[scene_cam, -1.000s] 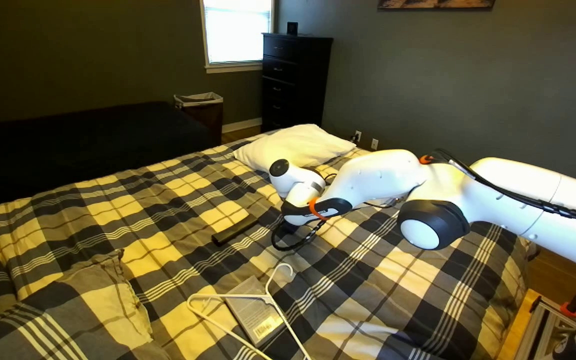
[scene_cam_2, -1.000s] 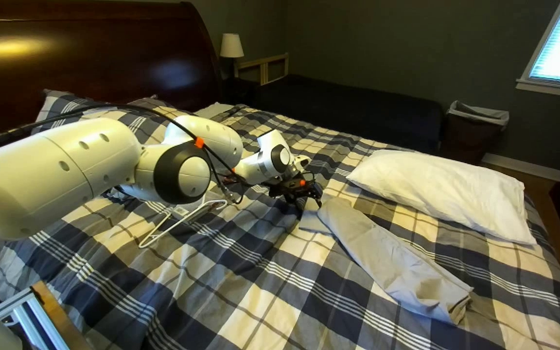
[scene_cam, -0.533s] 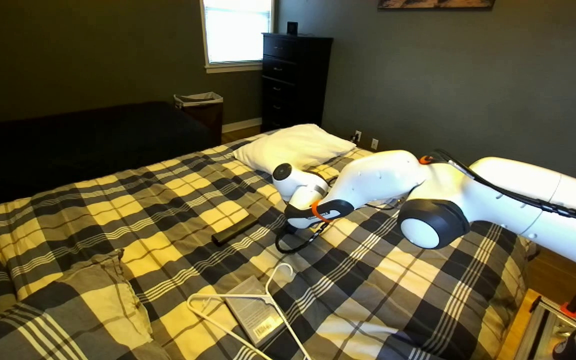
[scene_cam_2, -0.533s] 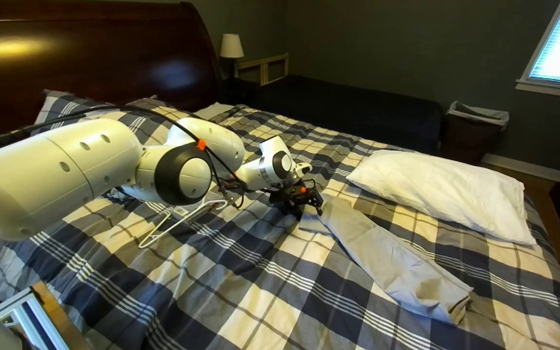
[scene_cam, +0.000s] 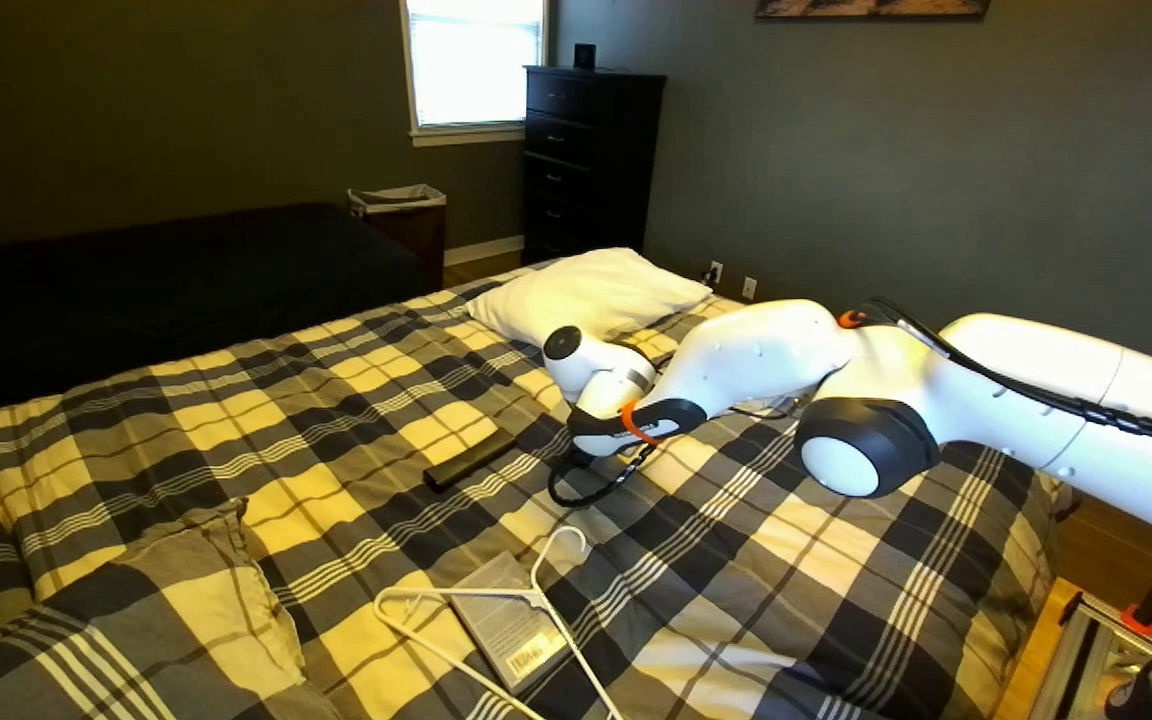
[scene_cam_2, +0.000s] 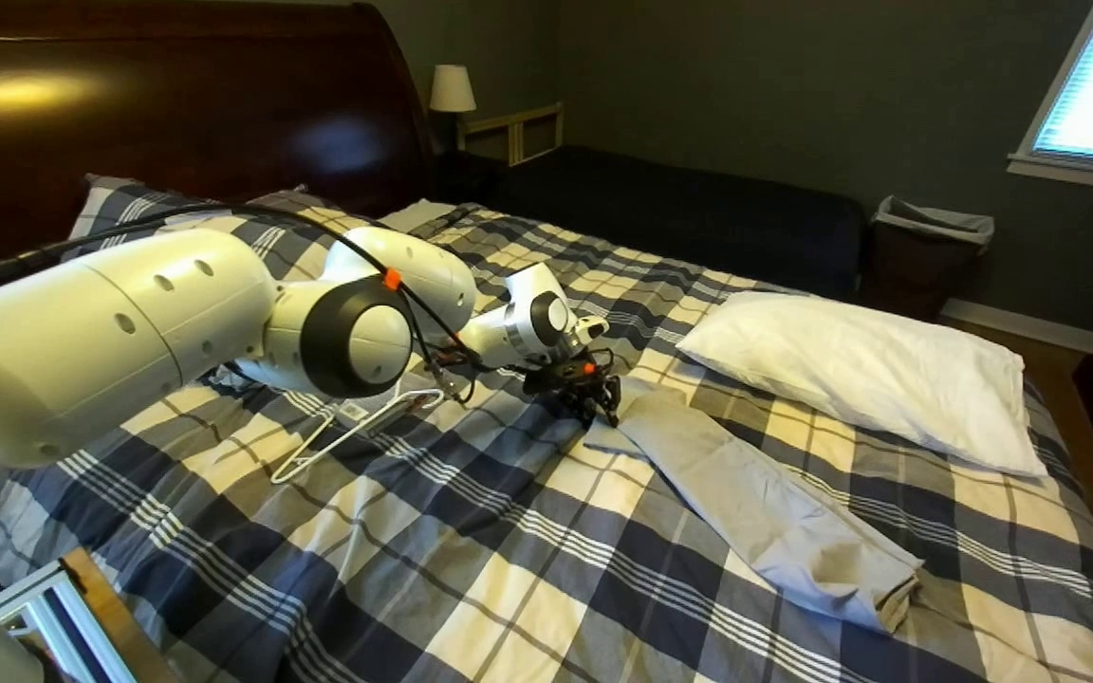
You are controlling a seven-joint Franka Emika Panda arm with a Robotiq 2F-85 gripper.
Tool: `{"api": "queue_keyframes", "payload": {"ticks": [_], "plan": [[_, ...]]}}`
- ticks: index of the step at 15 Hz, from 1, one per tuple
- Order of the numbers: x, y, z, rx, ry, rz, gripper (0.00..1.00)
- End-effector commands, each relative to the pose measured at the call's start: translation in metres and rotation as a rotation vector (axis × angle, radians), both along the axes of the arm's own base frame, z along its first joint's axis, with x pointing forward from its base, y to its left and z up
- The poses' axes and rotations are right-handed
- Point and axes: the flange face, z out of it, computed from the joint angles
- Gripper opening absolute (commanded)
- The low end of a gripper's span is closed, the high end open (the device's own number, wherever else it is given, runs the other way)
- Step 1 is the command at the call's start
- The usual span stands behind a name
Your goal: Pull the folded sheet to the left
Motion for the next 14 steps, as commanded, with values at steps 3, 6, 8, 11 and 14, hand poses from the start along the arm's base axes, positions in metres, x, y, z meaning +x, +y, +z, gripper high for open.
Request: {"api": "queue_keyframes", "payload": {"ticks": [3, 6, 8, 11, 14], "plan": [[-0.006, 0.027, 0.002, -0.026, 0.025, -0.082, 0.35], [-0.008, 0.033, 0.002, -0.033, 0.038, -0.102, 0.1], [-0.008, 0.029, 0.003, -0.033, 0.038, -0.124, 0.01], [-0.008, 0.019, 0.003, -0.034, 0.03, -0.156, 0.0], [-0.008, 0.011, 0.002, -0.032, 0.032, -0.179, 0.0]]}}
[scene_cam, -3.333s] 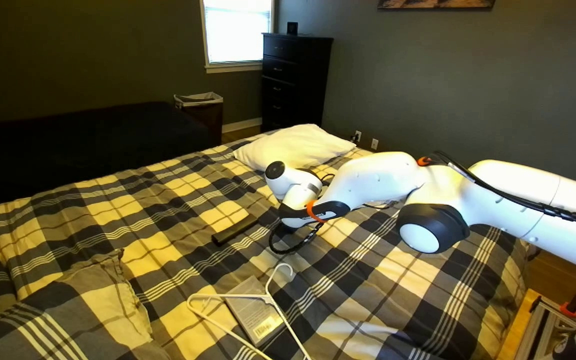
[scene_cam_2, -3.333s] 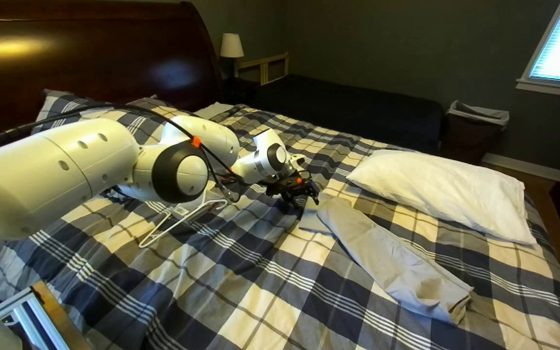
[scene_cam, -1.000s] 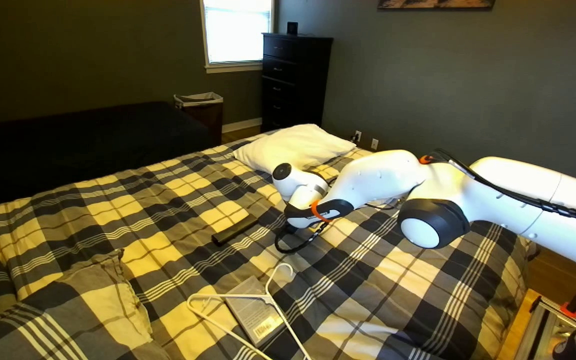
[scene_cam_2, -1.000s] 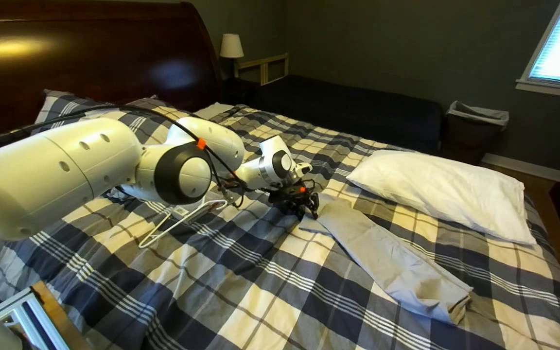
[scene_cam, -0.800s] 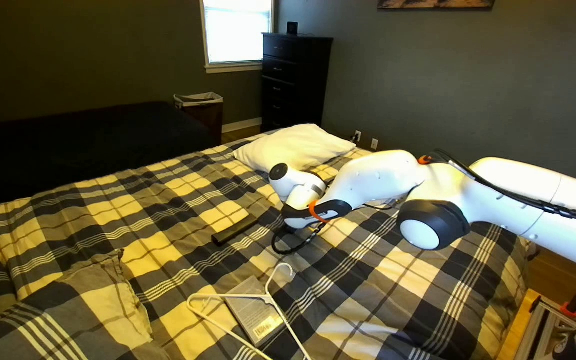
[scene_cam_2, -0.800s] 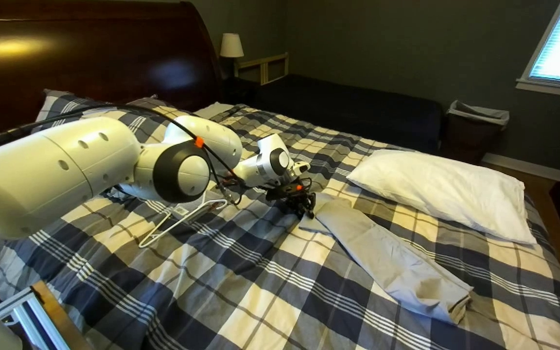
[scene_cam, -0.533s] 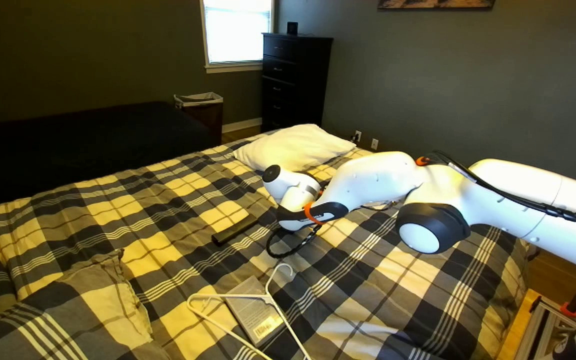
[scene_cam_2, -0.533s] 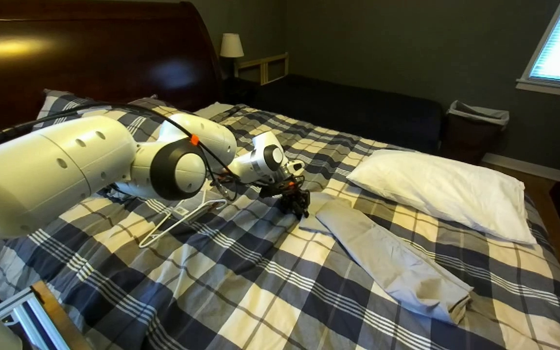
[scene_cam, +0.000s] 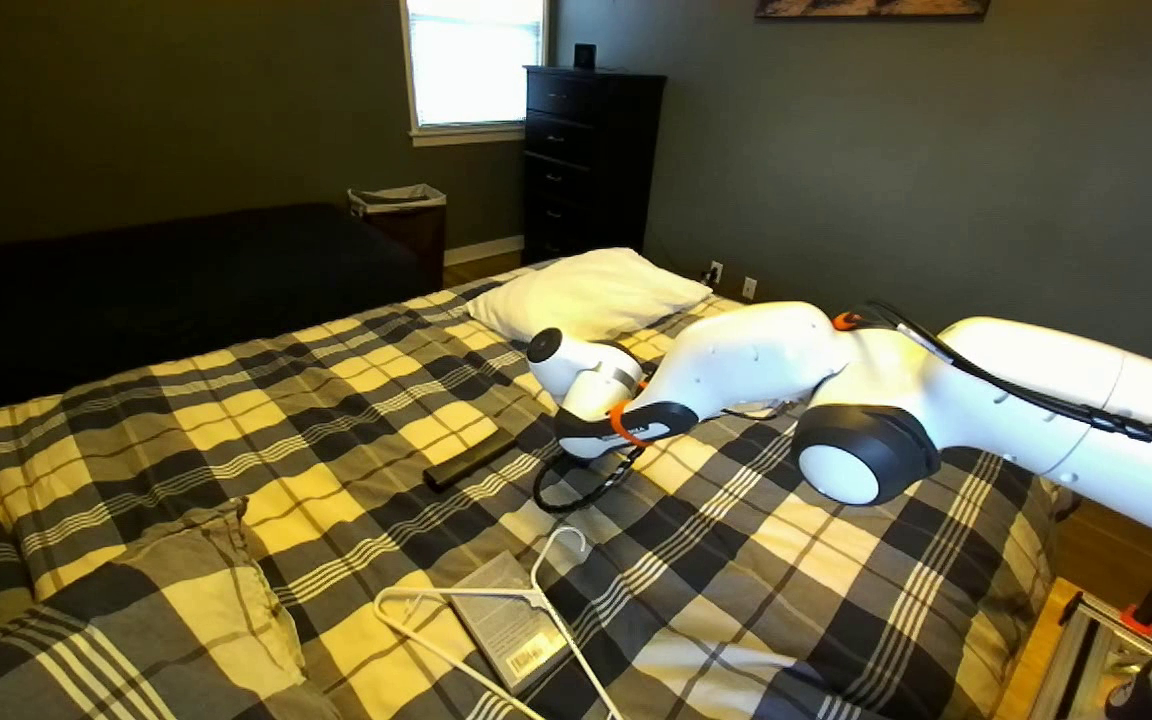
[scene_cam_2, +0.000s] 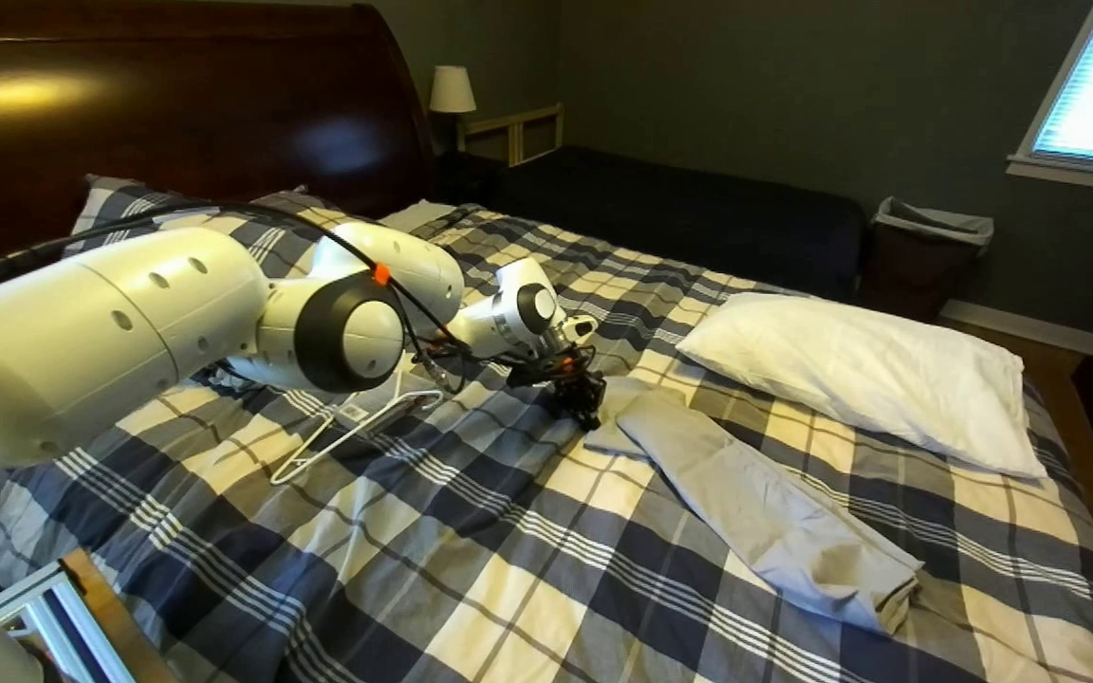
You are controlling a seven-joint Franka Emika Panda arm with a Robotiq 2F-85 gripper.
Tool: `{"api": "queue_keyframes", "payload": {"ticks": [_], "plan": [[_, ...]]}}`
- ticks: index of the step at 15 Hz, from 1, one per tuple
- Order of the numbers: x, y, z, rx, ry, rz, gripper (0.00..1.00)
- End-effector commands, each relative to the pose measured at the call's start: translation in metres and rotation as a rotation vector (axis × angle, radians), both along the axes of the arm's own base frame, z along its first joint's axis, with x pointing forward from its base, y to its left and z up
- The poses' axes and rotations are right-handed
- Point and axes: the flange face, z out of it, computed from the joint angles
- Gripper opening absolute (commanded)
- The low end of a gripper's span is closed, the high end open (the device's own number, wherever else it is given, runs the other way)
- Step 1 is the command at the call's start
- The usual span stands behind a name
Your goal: Pull the folded sheet to the left
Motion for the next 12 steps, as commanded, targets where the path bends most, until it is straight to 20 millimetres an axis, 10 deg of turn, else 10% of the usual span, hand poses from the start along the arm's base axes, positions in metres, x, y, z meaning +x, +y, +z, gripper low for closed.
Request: {"api": "queue_keyframes", "payload": {"ticks": [1, 12], "plan": [[-0.0022, -0.0085, -0.0017, 0.007, 0.019, -0.044, 0.27], [-0.0001, -0.0017, -0.0014, -0.002, 0.0, -0.006, 0.99]]}}
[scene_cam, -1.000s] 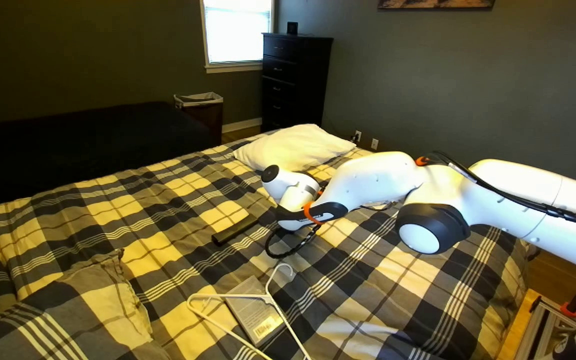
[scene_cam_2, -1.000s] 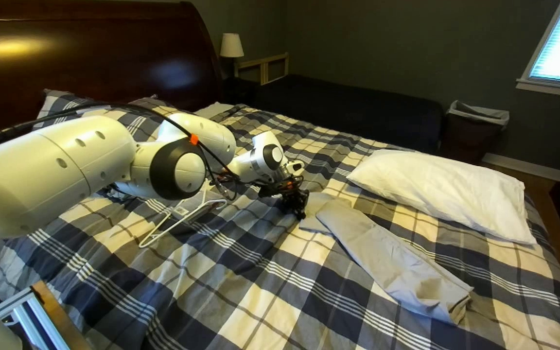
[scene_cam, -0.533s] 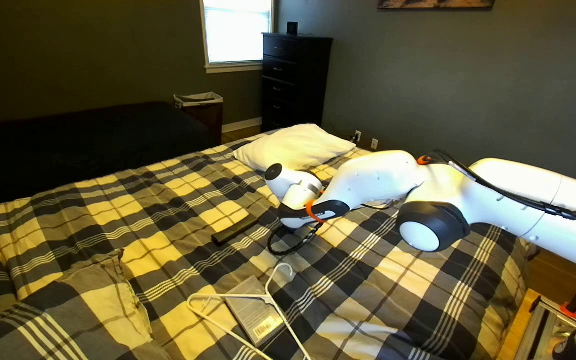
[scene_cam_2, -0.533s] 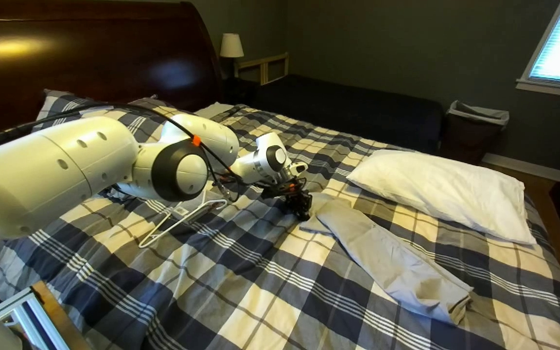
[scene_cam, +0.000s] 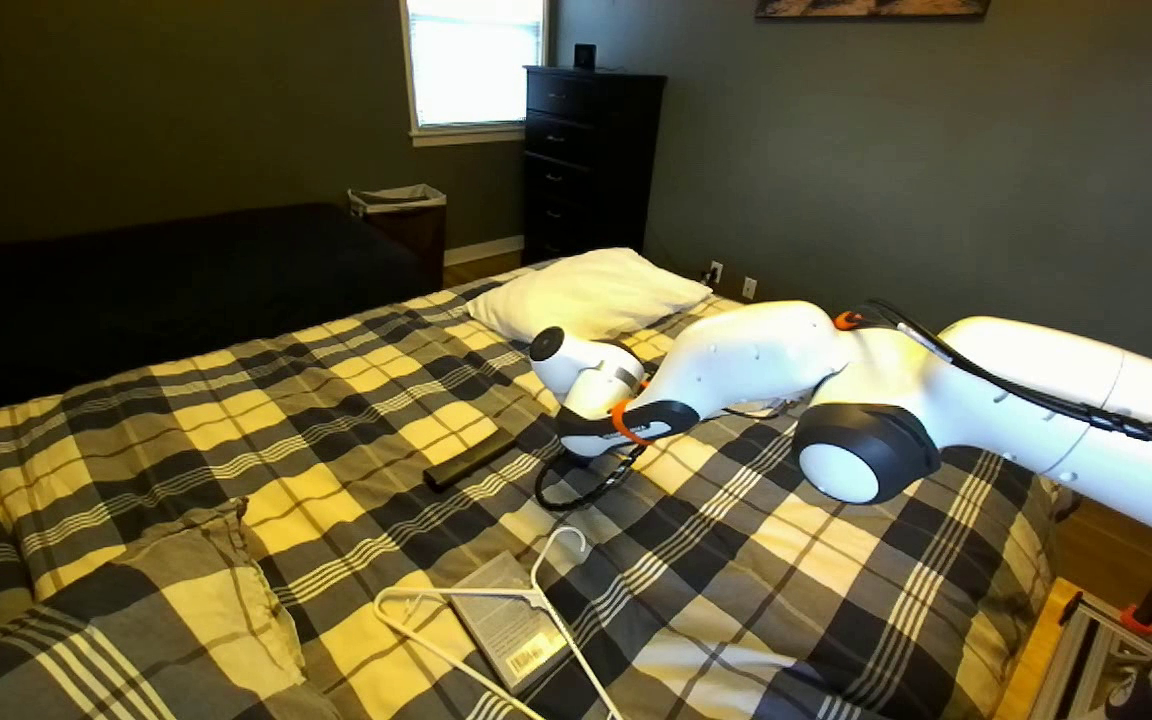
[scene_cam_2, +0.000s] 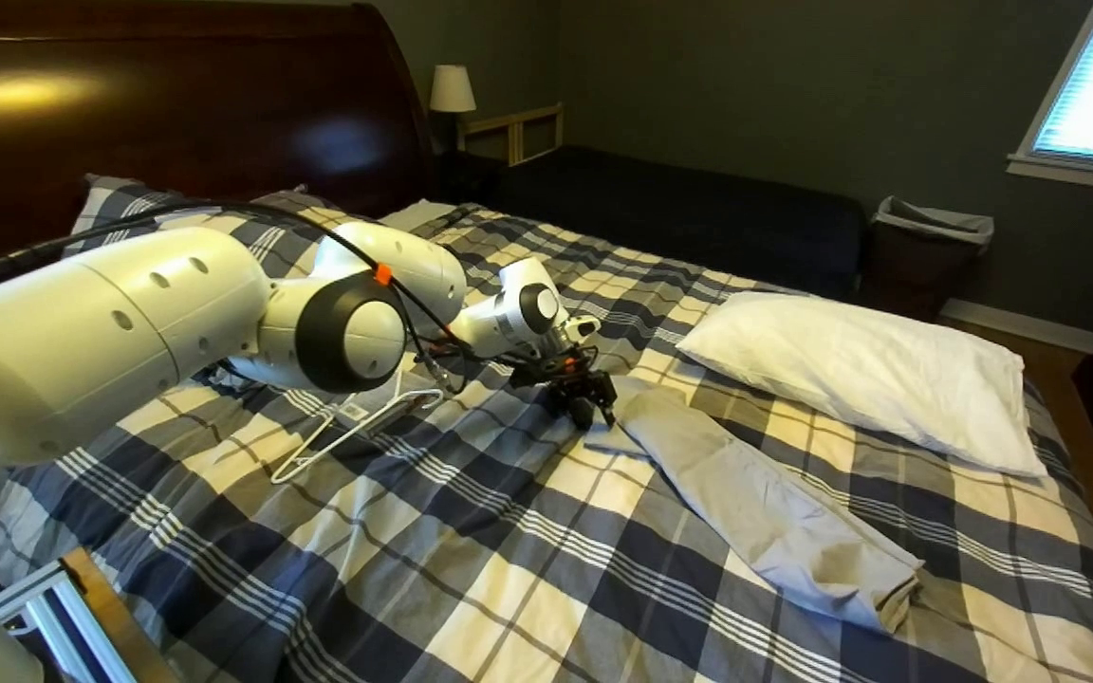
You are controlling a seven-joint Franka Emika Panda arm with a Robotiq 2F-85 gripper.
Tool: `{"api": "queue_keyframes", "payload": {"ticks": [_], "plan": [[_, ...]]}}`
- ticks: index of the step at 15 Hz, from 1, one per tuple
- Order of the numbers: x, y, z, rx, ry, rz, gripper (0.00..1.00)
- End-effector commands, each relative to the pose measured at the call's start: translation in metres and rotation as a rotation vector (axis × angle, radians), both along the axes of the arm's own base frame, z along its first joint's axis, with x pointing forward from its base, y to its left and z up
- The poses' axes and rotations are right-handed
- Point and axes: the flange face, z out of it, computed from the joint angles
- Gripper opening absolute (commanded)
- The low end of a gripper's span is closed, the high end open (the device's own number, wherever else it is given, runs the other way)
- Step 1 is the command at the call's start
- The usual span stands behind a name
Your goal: Pull the folded sheet to the left
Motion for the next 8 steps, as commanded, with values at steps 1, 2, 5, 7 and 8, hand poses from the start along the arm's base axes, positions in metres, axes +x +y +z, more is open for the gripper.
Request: {"api": "queue_keyframes", "payload": {"ticks": [1, 2, 5, 7, 8], "plan": [[-0.001, 0.002, -0.003, -0.003, 0.001, 0.002, 1.0], [-0.001, 0.0, -0.003, -0.006, 0.001, 0.0, 1.0], [-0.002, -0.013, -0.005, -0.011, 0.006, -0.017, 0.96], [-0.003, -0.02, -0.005, -0.014, 0.006, -0.029, 0.91], [-0.003, -0.023, -0.006, -0.016, 0.007, -0.035, 0.87]]}}
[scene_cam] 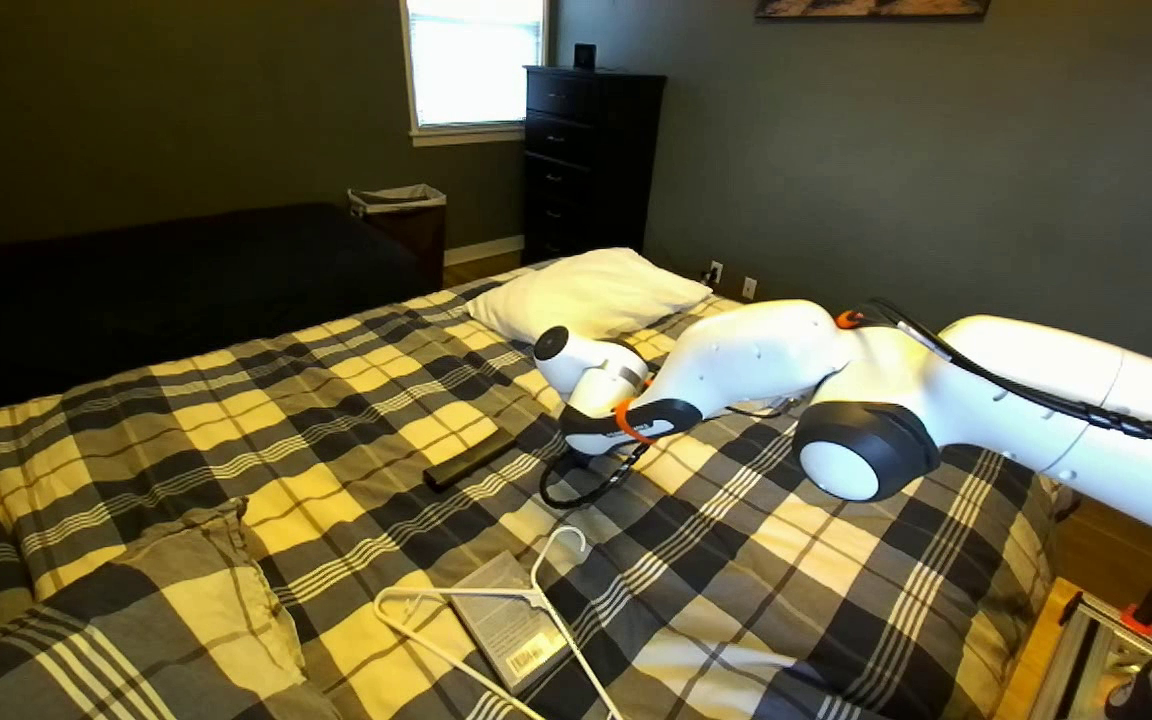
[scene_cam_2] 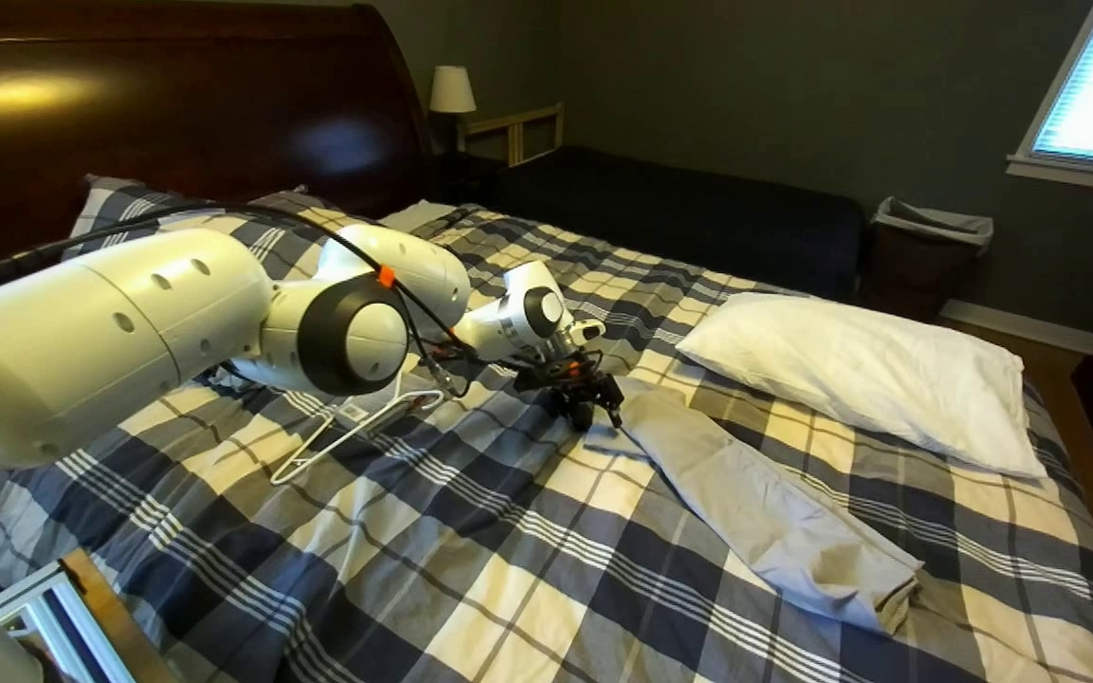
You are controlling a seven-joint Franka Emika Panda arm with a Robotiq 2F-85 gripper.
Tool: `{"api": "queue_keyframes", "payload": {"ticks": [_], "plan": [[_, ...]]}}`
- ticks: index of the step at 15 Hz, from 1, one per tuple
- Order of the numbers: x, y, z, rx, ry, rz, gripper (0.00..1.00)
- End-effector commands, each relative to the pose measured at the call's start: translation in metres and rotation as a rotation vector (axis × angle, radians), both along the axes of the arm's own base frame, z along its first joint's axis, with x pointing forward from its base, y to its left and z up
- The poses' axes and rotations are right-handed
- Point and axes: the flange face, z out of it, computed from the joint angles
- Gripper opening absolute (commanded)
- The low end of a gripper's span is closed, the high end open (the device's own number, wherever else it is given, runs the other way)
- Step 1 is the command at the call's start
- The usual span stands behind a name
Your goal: Pull the folded sheet to the left
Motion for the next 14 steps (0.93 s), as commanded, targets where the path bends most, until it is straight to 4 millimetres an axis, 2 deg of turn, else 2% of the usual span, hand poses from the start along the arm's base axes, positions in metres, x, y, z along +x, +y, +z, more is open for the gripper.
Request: {"api": "queue_keyframes", "payload": {"ticks": [1, 2, 3, 10, 13, 14], "plan": [[-0.003, -0.013, -0.004, -0.011, 0.004, -0.026, 0.77], [-0.003, -0.015, -0.005, -0.013, 0.004, -0.03, 0.6], [-0.003, -0.015, -0.005, -0.015, 0.005, -0.031, 0.5], [-0.002, -0.01, -0.002, -0.012, -0.008, -0.045, 0.0], [0.004, 0.0, 0.006, 0.029, -0.025, -0.021, 0.02], [0.01, 0.011, 0.012, 0.056, -0.045, 0.02, 0.02]]}}
